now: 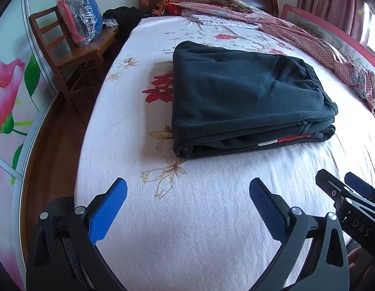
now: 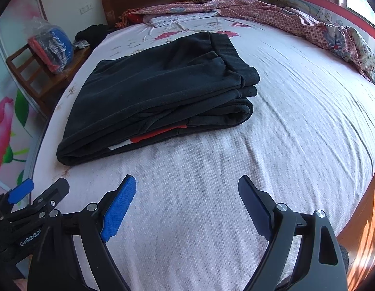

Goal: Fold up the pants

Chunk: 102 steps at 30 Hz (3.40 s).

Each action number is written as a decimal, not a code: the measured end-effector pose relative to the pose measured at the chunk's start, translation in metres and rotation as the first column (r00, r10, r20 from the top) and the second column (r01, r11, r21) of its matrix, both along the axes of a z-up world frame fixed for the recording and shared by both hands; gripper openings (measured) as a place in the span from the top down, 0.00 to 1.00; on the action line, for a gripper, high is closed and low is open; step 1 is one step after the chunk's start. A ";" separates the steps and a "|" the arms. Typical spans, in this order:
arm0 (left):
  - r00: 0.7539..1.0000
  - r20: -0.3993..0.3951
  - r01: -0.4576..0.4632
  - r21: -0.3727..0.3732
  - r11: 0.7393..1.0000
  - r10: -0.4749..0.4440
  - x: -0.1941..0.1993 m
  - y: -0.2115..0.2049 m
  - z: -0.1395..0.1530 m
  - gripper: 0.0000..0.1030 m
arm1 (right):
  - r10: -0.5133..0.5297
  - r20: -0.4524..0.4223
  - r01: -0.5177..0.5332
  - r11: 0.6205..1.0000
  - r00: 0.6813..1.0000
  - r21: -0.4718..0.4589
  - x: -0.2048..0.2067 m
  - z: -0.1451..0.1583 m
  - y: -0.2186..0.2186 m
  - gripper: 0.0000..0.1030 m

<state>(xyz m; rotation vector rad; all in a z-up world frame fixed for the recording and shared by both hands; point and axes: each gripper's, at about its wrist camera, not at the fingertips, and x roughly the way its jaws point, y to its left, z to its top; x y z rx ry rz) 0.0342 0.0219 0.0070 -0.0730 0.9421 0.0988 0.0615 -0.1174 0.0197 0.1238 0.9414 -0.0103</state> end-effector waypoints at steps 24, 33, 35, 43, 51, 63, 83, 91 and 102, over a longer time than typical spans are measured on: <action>1.000 -0.006 0.008 -0.014 1.000 -0.008 0.001 0.001 0.000 0.02 | 0.014 -0.001 -0.014 1.000 1.000 0.017 -0.001 0.002 0.002 0.17; 1.000 0.000 0.007 -0.015 1.000 -0.007 0.001 0.001 0.000 0.02 | 0.019 0.000 -0.019 1.000 1.000 0.020 0.000 0.003 0.003 0.17; 1.000 0.003 0.011 -0.021 1.000 -0.011 0.001 0.002 0.001 0.02 | 0.019 0.001 -0.019 1.000 1.000 0.019 -0.001 0.003 0.004 0.17; 1.000 0.000 0.011 -0.033 0.999 -0.011 0.000 0.002 0.001 0.02 | 0.024 0.002 -0.024 0.999 1.000 0.024 -0.001 0.003 0.005 0.17; 1.000 0.000 0.012 -0.035 0.999 -0.012 0.001 0.002 0.001 0.02 | 0.028 0.001 -0.028 0.999 1.000 0.025 0.000 0.003 0.005 0.17; 1.000 0.012 0.009 -0.026 1.000 -0.009 0.000 0.002 0.005 0.02 | 0.033 0.001 -0.033 0.999 0.999 0.028 -0.002 0.003 0.007 0.17; 1.000 -0.016 -0.007 -0.148 0.989 0.005 0.003 0.017 0.009 0.02 | 0.040 -0.006 -0.040 0.998 0.999 0.047 -0.011 0.008 0.005 0.17; 1.000 -0.019 0.018 -0.175 0.984 -0.021 0.006 0.016 0.013 0.02 | 0.037 -0.016 -0.036 0.997 0.999 0.064 -0.039 0.000 -0.008 0.17; 1.000 -0.001 -0.024 0.064 0.998 0.025 -0.003 -0.003 0.027 0.02 | 0.039 -0.028 -0.037 0.997 0.999 0.064 -0.036 -0.002 -0.009 0.17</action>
